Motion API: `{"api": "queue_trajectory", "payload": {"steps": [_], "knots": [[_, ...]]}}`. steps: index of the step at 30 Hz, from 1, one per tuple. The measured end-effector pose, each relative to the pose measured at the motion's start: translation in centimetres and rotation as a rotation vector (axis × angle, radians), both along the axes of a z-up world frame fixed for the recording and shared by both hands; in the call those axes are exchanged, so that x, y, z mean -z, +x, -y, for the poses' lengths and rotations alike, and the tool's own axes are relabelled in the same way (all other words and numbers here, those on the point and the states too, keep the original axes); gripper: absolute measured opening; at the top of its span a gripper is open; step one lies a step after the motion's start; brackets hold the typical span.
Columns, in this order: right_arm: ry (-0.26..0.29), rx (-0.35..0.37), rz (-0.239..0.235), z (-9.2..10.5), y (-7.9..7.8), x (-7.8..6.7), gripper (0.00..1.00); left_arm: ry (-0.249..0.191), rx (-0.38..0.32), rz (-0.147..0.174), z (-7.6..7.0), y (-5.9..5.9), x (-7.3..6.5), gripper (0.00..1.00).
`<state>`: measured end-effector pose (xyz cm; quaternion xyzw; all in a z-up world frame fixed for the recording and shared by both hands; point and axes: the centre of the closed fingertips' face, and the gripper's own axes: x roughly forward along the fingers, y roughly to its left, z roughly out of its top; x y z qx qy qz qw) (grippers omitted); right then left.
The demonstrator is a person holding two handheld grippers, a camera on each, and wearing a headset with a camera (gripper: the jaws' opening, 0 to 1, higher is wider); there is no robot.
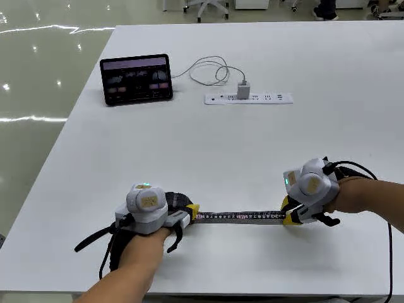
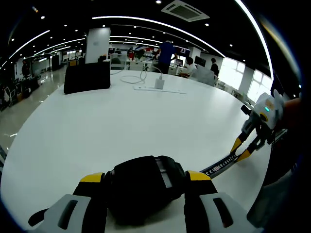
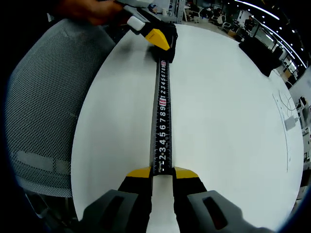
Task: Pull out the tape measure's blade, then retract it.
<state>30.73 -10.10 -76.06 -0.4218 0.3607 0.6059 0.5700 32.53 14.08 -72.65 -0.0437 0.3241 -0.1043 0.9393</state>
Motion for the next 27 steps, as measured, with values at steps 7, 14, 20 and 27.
{"api": "queue_trajectory", "payload": {"steps": [7,14,20,27], "knots": [[0.003,-0.005,-0.005,-0.5,0.0,0.0,0.11,0.000,0.000,0.000,0.0,0.0,0.1,0.60],[0.004,-0.003,-0.013,-1.0,0.0,0.0,0.11,-0.001,0.000,-0.001,0.0,0.1,0.1,0.60],[0.009,-0.005,-0.014,-1.4,0.0,0.0,0.11,-0.001,0.000,-0.002,0.0,0.1,0.1,0.60],[0.016,0.000,-0.017,-1.9,0.0,0.0,0.11,-0.001,0.000,-0.002,0.0,0.1,0.0,0.60]]}}
